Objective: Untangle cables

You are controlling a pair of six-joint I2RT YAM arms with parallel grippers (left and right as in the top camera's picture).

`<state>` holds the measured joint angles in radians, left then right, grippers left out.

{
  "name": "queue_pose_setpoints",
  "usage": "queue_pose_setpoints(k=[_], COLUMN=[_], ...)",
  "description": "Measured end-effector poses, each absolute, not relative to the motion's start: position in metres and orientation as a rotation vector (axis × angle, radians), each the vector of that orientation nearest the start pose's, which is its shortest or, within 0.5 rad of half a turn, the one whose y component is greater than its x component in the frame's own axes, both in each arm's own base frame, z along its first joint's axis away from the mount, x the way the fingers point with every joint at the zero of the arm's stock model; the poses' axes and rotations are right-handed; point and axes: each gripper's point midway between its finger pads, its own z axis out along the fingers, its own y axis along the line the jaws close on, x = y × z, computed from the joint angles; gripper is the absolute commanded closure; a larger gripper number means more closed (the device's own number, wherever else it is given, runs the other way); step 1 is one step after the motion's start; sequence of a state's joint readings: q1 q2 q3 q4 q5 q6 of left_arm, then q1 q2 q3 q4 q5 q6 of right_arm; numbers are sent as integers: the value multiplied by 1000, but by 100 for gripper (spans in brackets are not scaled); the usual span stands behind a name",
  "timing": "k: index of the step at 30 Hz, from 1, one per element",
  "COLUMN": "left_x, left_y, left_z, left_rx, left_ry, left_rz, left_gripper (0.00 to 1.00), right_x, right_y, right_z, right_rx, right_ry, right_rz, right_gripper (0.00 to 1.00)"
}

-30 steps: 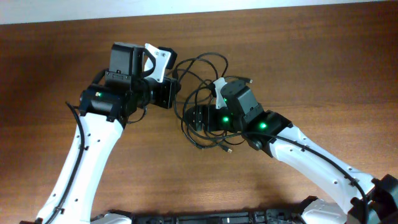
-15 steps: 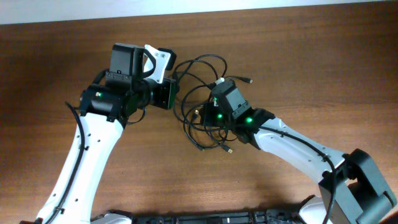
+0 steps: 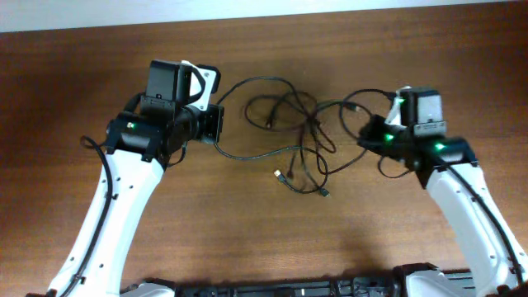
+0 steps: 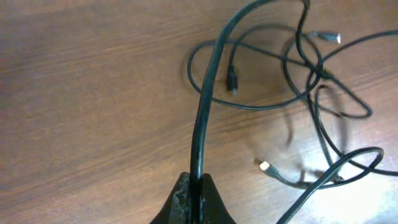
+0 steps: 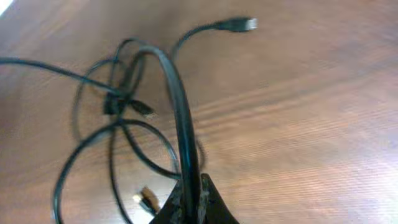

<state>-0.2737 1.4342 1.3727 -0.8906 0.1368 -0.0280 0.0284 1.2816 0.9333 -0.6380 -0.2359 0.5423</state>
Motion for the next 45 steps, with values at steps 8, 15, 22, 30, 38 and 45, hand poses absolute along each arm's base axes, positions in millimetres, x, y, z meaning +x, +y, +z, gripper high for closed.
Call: queue_pose_setpoints(k=[8, 15, 22, 30, 38, 45], left_x=[348, 355, 343, 365, 460, 484], left_y=[-116, 5, 104, 170, 250, 287], left_z=[311, 391, 435, 425, 327, 304], left_rx=[296, -206, -454, -491, -560, -623], left_ry=[2194, 1895, 1668, 1652, 1701, 1593], left_rz=[-298, -44, 154, 344, 406, 507], left_gripper=[100, 100, 100, 100, 100, 100], right_x=[286, 272, 271, 267, 267, 266], right_y=[-56, -77, -78, -76, -79, -78], right_z=[114, 110, 110, 108, 109, 109], right_rx=[1043, 1155, 1156, 1164, 1157, 1158], right_ry=[2545, 2535, 2537, 2554, 2549, 2552], right_rz=[235, 182, 176, 173, 157, 156], right_gripper=[96, 96, 96, 90, 81, 80])
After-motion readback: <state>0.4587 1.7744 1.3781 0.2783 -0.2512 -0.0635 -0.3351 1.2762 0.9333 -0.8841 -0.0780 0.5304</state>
